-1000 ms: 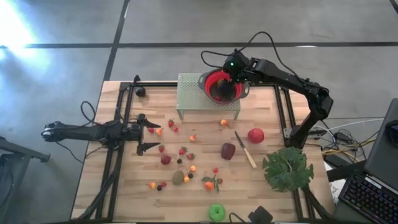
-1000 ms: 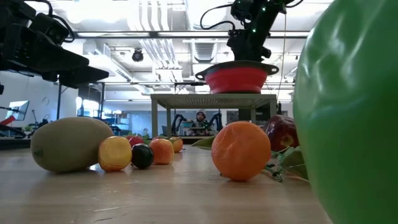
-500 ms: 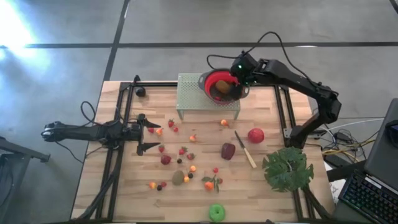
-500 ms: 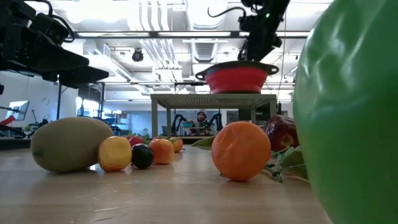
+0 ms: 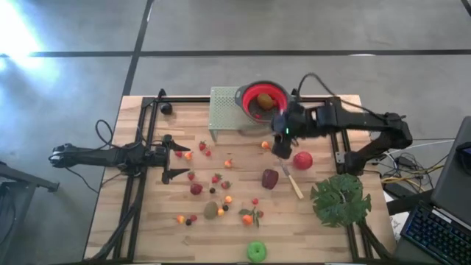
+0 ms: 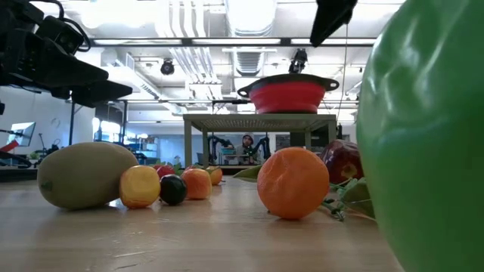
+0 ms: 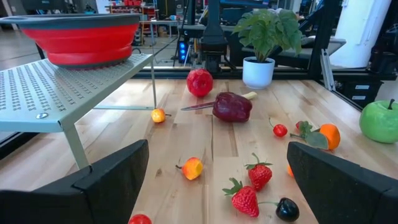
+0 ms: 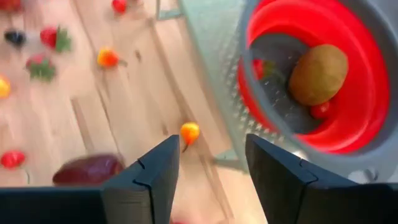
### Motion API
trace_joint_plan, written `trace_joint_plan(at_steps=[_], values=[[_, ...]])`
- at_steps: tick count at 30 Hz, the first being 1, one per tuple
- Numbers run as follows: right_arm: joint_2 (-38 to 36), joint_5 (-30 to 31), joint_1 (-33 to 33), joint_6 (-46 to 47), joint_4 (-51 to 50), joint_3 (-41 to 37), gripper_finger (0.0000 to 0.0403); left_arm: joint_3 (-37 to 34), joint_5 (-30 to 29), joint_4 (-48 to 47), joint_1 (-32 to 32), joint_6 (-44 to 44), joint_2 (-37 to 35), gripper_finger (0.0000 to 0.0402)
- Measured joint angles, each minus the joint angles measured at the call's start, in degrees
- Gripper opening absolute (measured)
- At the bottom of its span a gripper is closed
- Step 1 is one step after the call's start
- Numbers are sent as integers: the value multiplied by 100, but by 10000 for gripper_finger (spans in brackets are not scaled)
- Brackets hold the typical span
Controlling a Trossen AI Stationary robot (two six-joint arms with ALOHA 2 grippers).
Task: Pick & Place Fruit
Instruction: Put the orange peach into the black strainer bowl on the shelf
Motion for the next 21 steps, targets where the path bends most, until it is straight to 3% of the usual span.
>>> trace_joint_plan(at_steps=[6, 12, 21], values=[[-24, 171, 789, 702, 55, -504, 155, 0, 2, 0, 1, 0, 0, 388], [-95, 347, 1165, 1364, 407, -1318, 143, 0, 0, 0, 1, 0, 0, 388], [-247, 1273, 1432, 1788, 2791, -2924, 156, 0, 2, 2, 1, 0, 0, 388]])
